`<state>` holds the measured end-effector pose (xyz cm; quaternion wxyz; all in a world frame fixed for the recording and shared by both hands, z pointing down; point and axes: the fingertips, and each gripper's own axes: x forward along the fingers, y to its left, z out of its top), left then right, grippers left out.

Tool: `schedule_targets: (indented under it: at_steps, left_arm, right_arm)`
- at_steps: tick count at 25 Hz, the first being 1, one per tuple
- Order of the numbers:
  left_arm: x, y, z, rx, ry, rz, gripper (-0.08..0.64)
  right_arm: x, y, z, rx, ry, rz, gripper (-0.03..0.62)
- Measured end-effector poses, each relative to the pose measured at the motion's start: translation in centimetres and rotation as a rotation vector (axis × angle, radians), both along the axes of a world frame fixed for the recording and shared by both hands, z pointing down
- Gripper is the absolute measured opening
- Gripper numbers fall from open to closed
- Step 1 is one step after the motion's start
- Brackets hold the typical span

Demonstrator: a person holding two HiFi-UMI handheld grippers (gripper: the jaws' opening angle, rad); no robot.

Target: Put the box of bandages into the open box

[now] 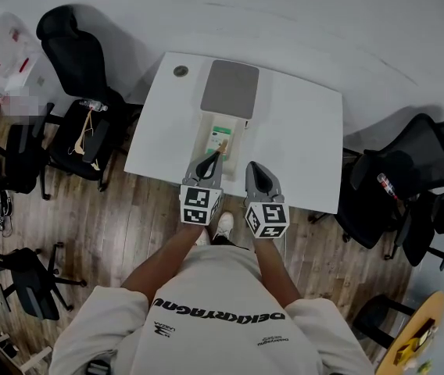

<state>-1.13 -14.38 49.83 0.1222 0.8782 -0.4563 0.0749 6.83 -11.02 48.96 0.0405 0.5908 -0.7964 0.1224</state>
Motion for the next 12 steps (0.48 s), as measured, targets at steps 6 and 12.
schedule_targets:
  at_steps: [6, 12]
  left_arm:
    - [0.2, 0.7, 0.3, -0.002, -0.025, 0.025, 0.002]
    - [0.5, 1.6, -0.2, -0.002, -0.011, 0.032, 0.002]
  right_arm:
    - [0.3, 0.0, -0.1, 0.017, 0.009, 0.002, -0.002]
    - [0.7, -0.1, -0.1, 0.015, 0.017, 0.006, -0.002]
